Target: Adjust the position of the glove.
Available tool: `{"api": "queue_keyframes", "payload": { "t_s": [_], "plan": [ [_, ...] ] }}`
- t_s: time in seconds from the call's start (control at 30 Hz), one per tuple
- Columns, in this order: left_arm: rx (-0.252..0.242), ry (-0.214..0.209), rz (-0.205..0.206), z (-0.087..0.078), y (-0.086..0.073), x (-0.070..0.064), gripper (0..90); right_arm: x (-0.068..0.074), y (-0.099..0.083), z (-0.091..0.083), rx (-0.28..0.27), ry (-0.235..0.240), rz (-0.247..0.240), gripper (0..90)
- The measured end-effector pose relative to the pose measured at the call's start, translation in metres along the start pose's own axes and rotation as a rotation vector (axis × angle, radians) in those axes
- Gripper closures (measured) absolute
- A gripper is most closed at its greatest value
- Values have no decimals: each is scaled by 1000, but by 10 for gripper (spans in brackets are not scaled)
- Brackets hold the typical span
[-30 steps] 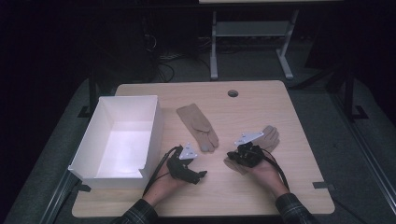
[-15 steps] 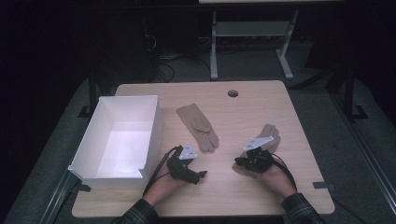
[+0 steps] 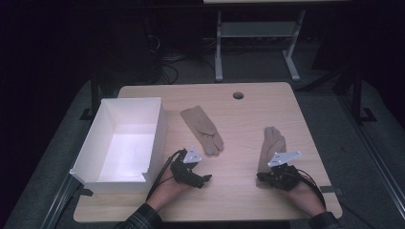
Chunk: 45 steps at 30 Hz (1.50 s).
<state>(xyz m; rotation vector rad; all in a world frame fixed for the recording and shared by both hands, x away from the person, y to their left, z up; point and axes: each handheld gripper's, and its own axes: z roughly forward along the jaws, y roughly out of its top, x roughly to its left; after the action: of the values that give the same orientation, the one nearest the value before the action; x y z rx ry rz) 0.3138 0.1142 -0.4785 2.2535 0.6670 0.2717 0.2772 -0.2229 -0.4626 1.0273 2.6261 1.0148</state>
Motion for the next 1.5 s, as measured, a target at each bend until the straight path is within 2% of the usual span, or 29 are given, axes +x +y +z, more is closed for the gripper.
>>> {"api": "queue_keyframes", "payload": {
  "t_s": [0.17, 0.27, 0.3, 0.4, 0.43, 0.47, 0.53, 0.63, 0.7, 0.8, 0.83, 0.93, 1.07, 1.23, 1.37, 1.47, 1.5],
  "plan": [
    [5, 2, 7, 0, 0, 0, 124, 1, -12, -11, 5, -15, 0, 900],
    [2, 2, 3, 0, 0, 0, 123, -3, -14, -19, -29, -35, 5, 900],
    [2, 2, 3, 0, 0, 0, 124, -5, -11, -21, -48, -45, 22, 900],
    [2, 2, 3, 0, 0, 0, 124, -20, -2, -23, -78, -90, 48, 900],
    [2, 2, 3, 0, 0, 0, 124, -20, -2, -23, -78, -90, 48, 900],
    [2, 4, 14, 0, 0, 1, 123, -31, 4, -22, -97, -115, 70, 900],
    [1, 2, 6, 0, 0, 0, 123, -41, 7, -20, -107, -143, 86, 900],
    [3, 1, 7, 0, 0, 1, 123, -54, 10, -16, -101, -171, 115, 900],
    [3, 1, 6, 0, 0, 1, 123, -61, 11, -10, -85, -195, 109, 900],
    [3, 1, 6, 0, 0, 1, 123, -67, 10, 1, -41, -198, 114, 900],
    [1, 2, 5, 0, 0, 0, 123, -67, 9, 3, -47, -185, 113, 900],
    [2, 2, 5, 0, 0, 0, 123, -62, 11, 5, -40, -191, 91, 900],
    [2, 3, 6, 0, 0, 0, 123, -57, 13, 7, -39, -162, 80, 900],
    [4, 1, 6, 0, 0, 0, 123, -42, 17, 13, -37, -115, 48, 900],
    [5, 3, 10, 0, 0, 1, 123, -36, 19, 14, -29, -112, 31, 900],
    [4, 3, 9, 0, 0, 1, 123, -37, 20, 8, -62, -114, 35, 886],
    [4, 1, 6, 0, 0, 1, 123, -37, 20, 5, -79, -118, 51, 859]
  ]
}}
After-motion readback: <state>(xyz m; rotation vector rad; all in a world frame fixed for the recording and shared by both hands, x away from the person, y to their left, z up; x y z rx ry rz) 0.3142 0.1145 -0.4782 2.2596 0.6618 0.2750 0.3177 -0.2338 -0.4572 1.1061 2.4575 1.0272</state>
